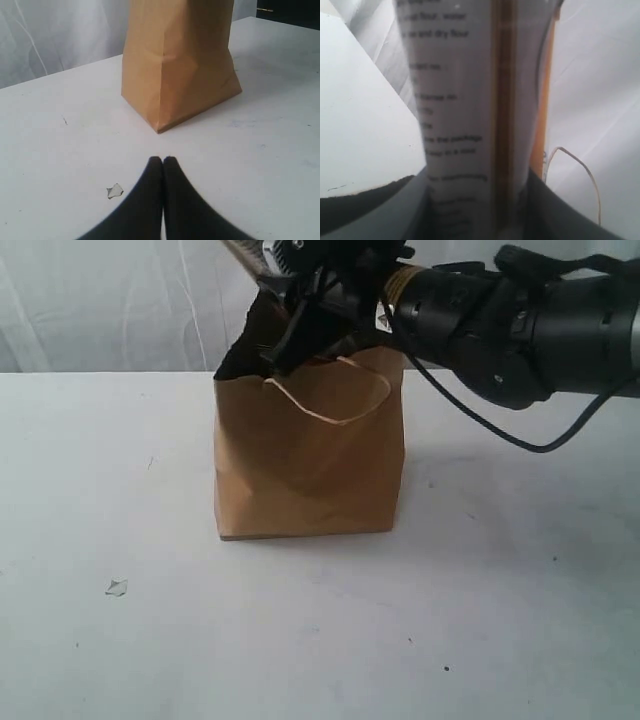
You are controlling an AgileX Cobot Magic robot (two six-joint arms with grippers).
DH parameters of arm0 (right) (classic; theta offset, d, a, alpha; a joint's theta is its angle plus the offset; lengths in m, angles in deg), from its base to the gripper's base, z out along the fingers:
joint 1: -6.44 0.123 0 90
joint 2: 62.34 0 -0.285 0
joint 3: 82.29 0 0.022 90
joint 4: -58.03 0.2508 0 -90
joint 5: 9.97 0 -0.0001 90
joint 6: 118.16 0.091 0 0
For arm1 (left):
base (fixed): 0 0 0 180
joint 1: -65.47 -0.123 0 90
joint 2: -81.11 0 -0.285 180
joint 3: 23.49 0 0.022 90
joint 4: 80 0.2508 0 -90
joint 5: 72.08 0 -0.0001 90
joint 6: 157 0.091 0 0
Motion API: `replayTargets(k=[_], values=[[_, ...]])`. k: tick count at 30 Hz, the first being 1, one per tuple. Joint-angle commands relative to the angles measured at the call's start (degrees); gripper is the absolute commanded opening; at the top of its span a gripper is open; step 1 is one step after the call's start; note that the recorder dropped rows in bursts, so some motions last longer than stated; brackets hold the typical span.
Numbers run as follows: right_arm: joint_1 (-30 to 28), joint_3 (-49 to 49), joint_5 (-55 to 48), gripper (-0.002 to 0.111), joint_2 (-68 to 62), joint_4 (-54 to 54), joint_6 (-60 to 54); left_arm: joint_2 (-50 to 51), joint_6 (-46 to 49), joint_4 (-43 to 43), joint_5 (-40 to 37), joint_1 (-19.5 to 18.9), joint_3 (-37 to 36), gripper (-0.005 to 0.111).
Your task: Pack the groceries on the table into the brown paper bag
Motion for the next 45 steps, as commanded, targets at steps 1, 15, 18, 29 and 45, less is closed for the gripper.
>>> replayTargets(k=[1, 15, 18, 29, 45], values=[[-2.27, 0.22, -4.32, 0.0, -0.27, 5.17, -2.05, -0.27, 0.0, -0.21, 0.04, 0.25, -0.15, 0.0], [-3.53, 0.86, -4.32, 0.0, -0.77, 4.92, -2.72, -0.27, 0.0, -0.21, 0.04, 0.25, -0.15, 0.0], [-3.4, 0.86, -3.42, 0.001, -0.77, 4.98, -1.03, -0.27, 0.0, -0.21, 0.04, 0.25, -0.15, 0.0], [-0.93, 0.74, -14.01, 0.001, 3.84, 5.23, 6.5, -0.27, 0.0, -0.21, 0.04, 0.25, -0.15, 0.0], [1.51, 0.14, -21.81, 0.013, 4.26, 6.85, 10.91, -0.27, 0.0, -0.21, 0.04, 0.25, -0.15, 0.0]])
